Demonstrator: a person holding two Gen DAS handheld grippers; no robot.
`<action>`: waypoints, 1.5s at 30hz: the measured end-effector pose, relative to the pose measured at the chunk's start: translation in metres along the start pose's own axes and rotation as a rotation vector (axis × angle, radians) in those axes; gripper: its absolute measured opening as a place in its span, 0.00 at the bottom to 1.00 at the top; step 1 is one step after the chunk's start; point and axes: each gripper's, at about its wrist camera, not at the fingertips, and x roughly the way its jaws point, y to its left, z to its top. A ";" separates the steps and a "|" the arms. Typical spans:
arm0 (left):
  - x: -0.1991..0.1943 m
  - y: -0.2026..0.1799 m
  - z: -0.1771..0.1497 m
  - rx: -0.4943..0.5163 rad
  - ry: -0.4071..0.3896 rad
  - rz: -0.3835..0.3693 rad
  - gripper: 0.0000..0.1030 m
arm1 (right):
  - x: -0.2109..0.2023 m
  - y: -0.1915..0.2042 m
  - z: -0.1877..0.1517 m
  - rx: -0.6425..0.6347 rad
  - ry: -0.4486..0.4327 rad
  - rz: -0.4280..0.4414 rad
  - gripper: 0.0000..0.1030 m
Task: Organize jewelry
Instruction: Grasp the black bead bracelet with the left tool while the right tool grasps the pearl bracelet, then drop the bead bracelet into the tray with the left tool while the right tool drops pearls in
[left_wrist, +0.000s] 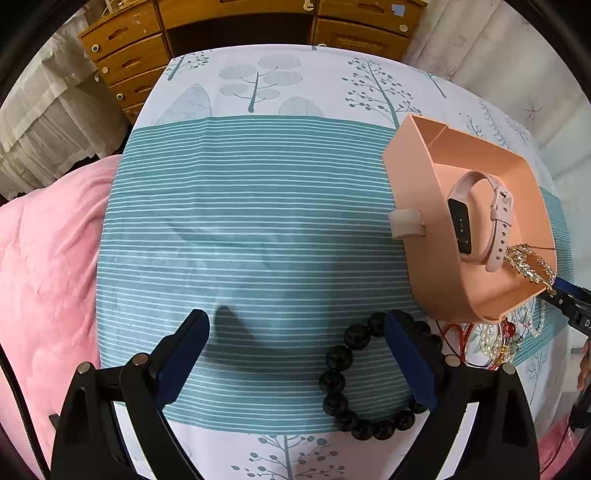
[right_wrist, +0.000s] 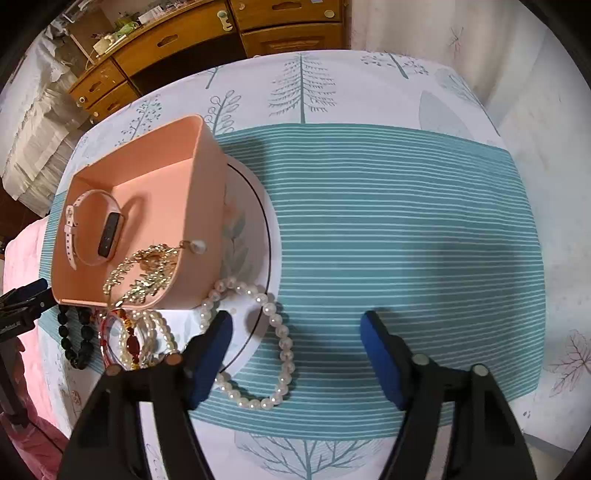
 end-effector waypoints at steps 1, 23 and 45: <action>0.000 0.000 0.000 0.003 0.002 -0.002 0.92 | 0.000 0.000 0.000 -0.003 -0.004 -0.004 0.63; -0.007 -0.010 -0.053 0.037 -0.135 0.062 0.73 | -0.011 0.018 -0.039 -0.141 -0.175 -0.052 0.22; -0.023 -0.020 -0.099 -0.021 -0.378 -0.031 0.12 | -0.018 -0.005 -0.060 0.001 -0.247 0.172 0.07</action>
